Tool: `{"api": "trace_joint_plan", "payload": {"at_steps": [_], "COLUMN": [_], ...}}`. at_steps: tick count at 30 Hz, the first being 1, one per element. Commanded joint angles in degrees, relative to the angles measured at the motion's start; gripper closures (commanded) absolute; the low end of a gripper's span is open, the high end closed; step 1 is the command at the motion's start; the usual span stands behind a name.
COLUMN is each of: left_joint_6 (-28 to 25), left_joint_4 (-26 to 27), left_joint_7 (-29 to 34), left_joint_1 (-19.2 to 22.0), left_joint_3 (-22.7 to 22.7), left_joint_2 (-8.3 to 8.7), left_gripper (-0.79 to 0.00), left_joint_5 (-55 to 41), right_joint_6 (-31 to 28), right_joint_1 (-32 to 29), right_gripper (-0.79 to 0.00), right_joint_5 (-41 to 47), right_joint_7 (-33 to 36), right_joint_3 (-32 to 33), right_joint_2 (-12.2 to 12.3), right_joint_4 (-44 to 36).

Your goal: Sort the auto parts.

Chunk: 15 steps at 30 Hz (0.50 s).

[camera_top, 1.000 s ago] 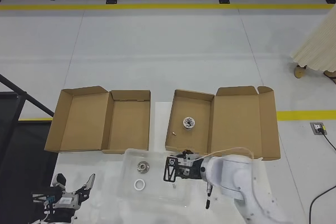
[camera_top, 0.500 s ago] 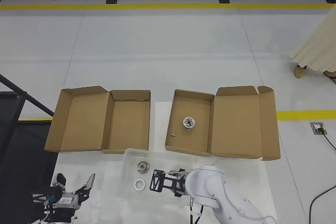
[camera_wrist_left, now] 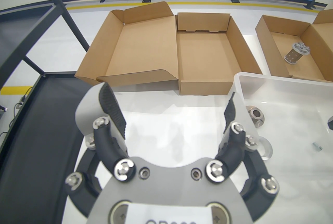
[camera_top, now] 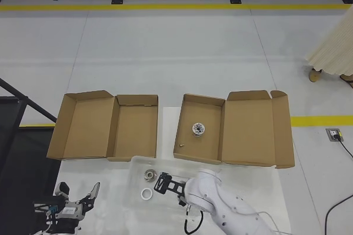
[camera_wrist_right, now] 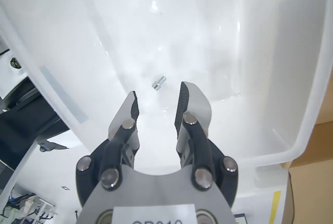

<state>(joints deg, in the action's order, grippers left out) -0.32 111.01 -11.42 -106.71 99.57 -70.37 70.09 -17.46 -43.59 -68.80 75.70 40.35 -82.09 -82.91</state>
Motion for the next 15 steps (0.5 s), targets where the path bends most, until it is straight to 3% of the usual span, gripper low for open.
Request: {"api": "trace_joint_plan", "payload": {"at_steps": [1,15], "left_joint_6": [0.0,0.0], "left_joint_4": [0.0,0.0], "left_joint_7": [0.0,0.0], "left_joint_1": [0.0,0.0], "left_joint_3": [0.0,0.0], "left_joint_2": [0.0,0.0], "left_gripper": [-0.785,-0.785], "left_joint_5": [0.0,0.0], "right_joint_6": [1.2,9.5], "right_joint_1": [0.7,1.9], "right_gripper": [-0.372,-0.339], "right_joint_5": [0.4,-2.0], "right_joint_7": [-0.2,0.0], "right_joint_3": [-0.6,-2.9], "right_joint_2": [-0.5,-2.6], "right_joint_4": [1.9,8.1]}}
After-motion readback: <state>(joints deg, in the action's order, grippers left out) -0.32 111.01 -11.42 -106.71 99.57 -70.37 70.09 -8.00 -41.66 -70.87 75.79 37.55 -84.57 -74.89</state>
